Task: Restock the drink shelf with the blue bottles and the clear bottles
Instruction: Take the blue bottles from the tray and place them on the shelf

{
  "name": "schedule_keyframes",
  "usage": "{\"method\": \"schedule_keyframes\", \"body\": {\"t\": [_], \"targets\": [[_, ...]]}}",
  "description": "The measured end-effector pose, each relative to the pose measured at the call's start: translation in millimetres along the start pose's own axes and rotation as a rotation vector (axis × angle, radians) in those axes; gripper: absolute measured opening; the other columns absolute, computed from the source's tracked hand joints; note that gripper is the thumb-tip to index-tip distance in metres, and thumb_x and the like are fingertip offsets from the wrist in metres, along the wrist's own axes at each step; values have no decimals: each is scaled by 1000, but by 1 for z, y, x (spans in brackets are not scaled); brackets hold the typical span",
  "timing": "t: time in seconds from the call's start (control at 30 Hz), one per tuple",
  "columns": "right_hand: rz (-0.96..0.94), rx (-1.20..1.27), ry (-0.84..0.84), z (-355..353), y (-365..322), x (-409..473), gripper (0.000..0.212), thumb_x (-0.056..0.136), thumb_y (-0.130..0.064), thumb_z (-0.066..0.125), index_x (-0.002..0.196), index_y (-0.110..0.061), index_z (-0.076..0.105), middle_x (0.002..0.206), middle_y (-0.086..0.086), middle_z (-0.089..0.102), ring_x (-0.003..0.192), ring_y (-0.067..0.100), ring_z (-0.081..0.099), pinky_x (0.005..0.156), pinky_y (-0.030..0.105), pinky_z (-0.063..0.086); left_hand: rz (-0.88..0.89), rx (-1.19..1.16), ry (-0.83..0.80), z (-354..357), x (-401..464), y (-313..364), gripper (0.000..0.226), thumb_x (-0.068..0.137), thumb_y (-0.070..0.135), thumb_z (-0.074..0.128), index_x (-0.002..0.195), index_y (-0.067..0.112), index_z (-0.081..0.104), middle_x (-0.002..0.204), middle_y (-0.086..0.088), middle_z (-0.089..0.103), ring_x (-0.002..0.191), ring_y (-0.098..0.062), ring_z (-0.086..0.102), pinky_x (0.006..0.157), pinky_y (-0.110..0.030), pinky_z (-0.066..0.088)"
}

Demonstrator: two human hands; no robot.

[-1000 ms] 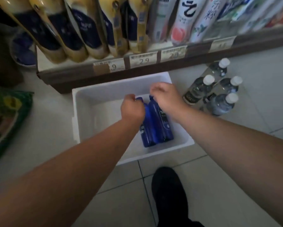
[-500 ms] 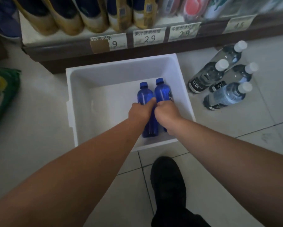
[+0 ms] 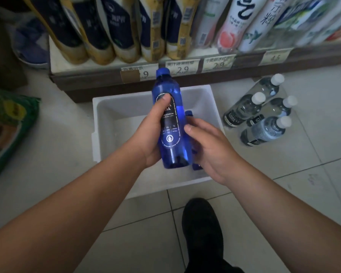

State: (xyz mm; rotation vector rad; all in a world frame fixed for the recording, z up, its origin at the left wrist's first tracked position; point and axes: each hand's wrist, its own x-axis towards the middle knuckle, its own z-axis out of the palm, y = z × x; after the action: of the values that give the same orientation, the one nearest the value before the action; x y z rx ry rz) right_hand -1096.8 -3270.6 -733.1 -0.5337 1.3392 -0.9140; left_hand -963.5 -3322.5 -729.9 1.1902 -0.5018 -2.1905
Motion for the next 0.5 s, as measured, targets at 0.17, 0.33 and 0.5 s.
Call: {"method": "schedule_keyframes", "body": {"t": [0.17,0.33,0.5], "targets": [[-222,12,-225,25,-56,-38,46,83,-15,66,128,-17,63,120,10,72,105,26,70,91,53,57,168,123,-74,33,-40,60,45,92,51,53,101,8,62,88,-16,64,77,-27,65,80,-37,58],[-425,-69,-215,41,-118,-69,50,79,-11,74,127,-19,64,123,10,71,117,31,67,100,55,52,386,370,-112,69,-85,123,56,88,46,61,117,-2,62,105,-26,66,94,-36,66,96,-53,52],[-627,-234,-83,53,-194,-89,50,67,-19,81,115,-24,69,111,4,77,107,26,72,98,53,54,696,563,-91,117,-120,180,39,83,36,69,108,7,67,105,-21,73,92,-31,72,89,-49,58]]}}
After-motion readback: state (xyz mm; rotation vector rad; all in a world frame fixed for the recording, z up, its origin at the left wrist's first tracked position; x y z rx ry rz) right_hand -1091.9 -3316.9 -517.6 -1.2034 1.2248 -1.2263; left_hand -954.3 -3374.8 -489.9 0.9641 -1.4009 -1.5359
